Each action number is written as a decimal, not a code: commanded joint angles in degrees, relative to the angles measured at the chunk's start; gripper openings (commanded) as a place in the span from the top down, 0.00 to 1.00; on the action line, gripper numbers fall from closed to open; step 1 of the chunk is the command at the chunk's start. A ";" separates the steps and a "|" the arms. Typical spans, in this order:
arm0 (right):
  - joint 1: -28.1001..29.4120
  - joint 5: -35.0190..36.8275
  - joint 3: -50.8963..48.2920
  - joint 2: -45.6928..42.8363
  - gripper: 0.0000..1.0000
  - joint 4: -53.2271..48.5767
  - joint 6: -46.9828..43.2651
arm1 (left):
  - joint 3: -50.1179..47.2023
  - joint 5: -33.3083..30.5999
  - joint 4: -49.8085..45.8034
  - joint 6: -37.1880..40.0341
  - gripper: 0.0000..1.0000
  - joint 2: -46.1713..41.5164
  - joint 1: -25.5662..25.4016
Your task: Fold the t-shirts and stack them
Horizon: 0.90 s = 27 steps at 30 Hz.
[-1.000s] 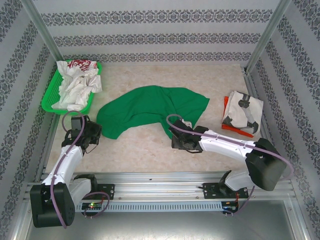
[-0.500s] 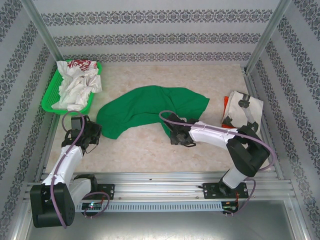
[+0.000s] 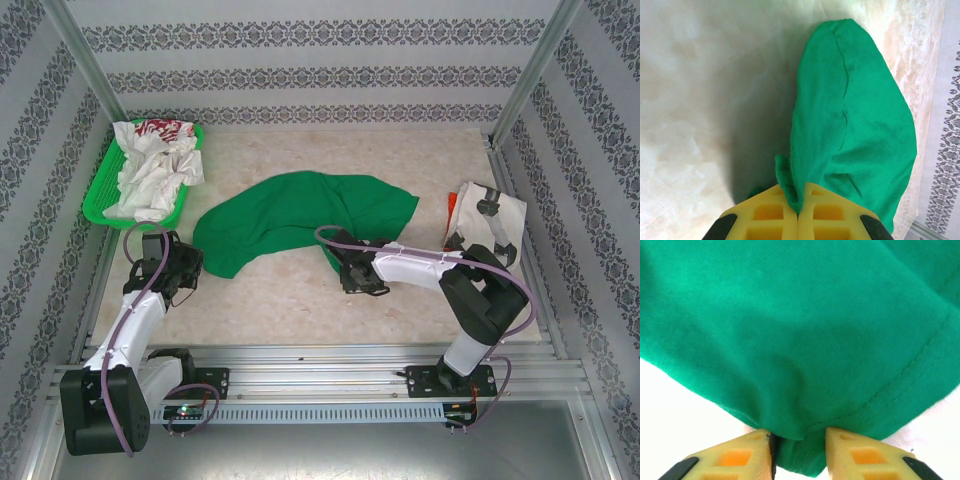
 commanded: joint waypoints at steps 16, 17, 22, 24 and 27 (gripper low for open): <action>-0.42 18.94 -11.64 -33.45 1.00 2.20 -2.25 | 5.31 -7.55 -9.92 7.15 1.00 -8.75 1.46; -1.25 18.63 -10.84 -35.80 1.00 2.07 -4.96 | 6.83 -8.05 -11.05 7.93 1.00 -9.73 1.54; -2.71 21.64 -2.65 -42.60 1.00 -1.77 -16.52 | 17.16 -8.31 -18.91 11.55 1.00 -13.50 1.90; -2.74 21.20 -0.15 -45.30 1.00 -1.37 -22.06 | 21.13 -9.98 -21.81 13.69 1.00 -15.07 1.90; -2.83 19.88 2.33 -48.83 1.00 -0.15 -28.48 | 25.59 -12.43 -23.57 15.71 1.00 -16.51 1.88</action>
